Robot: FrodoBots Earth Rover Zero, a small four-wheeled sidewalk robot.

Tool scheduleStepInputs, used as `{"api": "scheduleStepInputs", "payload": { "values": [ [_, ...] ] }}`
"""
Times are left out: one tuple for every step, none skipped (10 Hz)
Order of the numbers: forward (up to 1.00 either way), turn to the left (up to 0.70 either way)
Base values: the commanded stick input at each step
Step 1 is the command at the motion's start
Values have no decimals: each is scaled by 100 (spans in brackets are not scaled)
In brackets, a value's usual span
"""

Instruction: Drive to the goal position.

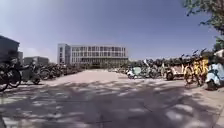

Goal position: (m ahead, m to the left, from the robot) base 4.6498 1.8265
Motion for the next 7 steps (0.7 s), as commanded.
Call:
{"api": "scheduleStepInputs", "payload": {
  "values": [
    [70, 0],
    [70, 0],
    [70, 0],
    [70, 0],
    [70, 0],
    [70, 0],
    [70, 0]
  ]
}}
